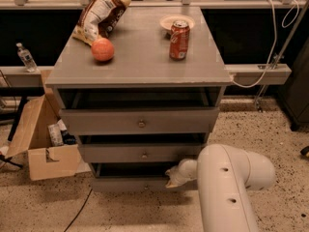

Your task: Open bottom drawer

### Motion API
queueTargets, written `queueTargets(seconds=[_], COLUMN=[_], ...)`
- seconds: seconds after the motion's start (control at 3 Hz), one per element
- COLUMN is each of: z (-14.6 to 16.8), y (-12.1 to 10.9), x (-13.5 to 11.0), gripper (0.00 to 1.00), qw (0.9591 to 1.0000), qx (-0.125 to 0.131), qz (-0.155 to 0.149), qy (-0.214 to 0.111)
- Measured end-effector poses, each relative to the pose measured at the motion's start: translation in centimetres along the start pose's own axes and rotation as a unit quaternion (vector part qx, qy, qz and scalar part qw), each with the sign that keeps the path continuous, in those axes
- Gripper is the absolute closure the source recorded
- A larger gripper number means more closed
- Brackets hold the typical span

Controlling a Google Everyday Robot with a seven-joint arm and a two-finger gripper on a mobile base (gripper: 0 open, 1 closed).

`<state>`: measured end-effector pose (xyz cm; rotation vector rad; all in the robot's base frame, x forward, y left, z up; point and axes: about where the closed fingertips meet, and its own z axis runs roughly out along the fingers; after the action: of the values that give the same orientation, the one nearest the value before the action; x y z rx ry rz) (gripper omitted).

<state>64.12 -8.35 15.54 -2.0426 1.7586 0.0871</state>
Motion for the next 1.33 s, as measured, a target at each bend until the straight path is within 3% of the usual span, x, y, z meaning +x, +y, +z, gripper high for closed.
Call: queueTargets(seconds=[1.0,1.33], z=[0.01,0.01], y=[0.01,0.01], x=[0.00,0.00], gripper=[0.15,0.00], qw=[1.0000,1.0000], qx=[0.000,0.000], qz=[0.000,0.000], qy=[0.000,0.000])
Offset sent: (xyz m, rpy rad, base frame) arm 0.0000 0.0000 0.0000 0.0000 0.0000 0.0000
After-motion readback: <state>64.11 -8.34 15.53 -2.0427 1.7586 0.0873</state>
